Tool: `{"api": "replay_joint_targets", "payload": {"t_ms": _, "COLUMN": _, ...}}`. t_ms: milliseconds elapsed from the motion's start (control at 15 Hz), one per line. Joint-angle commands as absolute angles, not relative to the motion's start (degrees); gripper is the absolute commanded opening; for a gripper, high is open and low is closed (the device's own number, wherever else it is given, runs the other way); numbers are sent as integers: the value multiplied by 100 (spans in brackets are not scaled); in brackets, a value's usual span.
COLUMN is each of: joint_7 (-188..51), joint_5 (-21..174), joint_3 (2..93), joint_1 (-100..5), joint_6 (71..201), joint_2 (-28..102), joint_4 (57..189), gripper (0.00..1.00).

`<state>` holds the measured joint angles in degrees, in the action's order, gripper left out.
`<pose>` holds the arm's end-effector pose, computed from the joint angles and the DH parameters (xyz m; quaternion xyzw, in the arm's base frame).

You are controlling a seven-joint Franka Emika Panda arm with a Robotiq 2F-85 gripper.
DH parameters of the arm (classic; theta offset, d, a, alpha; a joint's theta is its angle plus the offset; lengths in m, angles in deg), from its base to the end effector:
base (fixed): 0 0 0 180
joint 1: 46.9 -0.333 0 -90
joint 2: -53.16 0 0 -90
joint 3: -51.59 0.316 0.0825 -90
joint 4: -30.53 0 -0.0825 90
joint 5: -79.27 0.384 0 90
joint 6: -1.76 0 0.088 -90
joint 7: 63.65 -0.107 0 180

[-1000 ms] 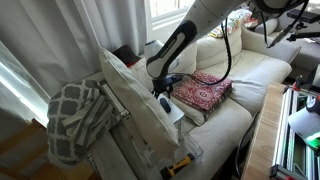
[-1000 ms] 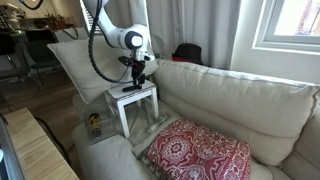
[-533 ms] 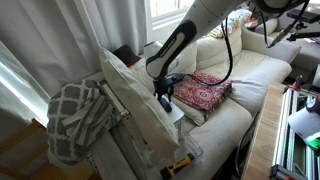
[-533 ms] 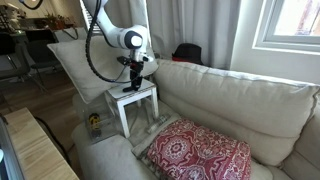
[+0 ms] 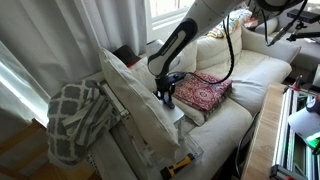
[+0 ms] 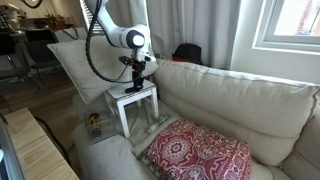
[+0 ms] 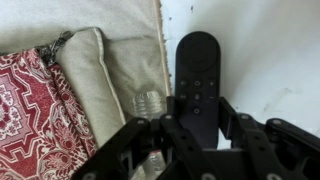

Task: Flip the pillow on the chair anticlockwise one, pick up the remote controller on the chair seat and move it onto the red material on the sofa seat

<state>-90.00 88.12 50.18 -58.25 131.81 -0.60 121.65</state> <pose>0.6394 0.1172 0.0609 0.9717 -0.1938 -0.1349 0.0003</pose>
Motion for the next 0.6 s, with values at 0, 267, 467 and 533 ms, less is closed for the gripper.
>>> {"api": "replay_joint_targets", "payload": {"t_ms": 0, "joint_7": -9187, "joint_5": 8872, "joint_3": 4816, "joint_1": -5665, "joint_6": 13495, "joint_2": 578, "joint_4": 13094, "gripper": 17}}
{"api": "replay_joint_targets", "payload": {"t_ms": 267, "joint_7": -9096, "joint_5": 8701, "joint_3": 4455, "joint_1": -5489, "joint_6": 14025, "joint_2": 774, "joint_4": 13672, "gripper": 17}}
{"api": "replay_joint_targets", "payload": {"t_ms": 467, "joint_7": -9102, "joint_5": 8784, "joint_3": 4473, "joint_1": -5381, "joint_6": 13952, "joint_2": 619, "joint_4": 13440, "gripper": 42}}
{"api": "replay_joint_targets", "payload": {"t_ms": 533, "joint_7": -9096, "joint_5": 8806, "joint_3": 4465, "joint_1": -5318, "joint_6": 14047, "joint_2": 619, "joint_4": 13504, "gripper": 42}}
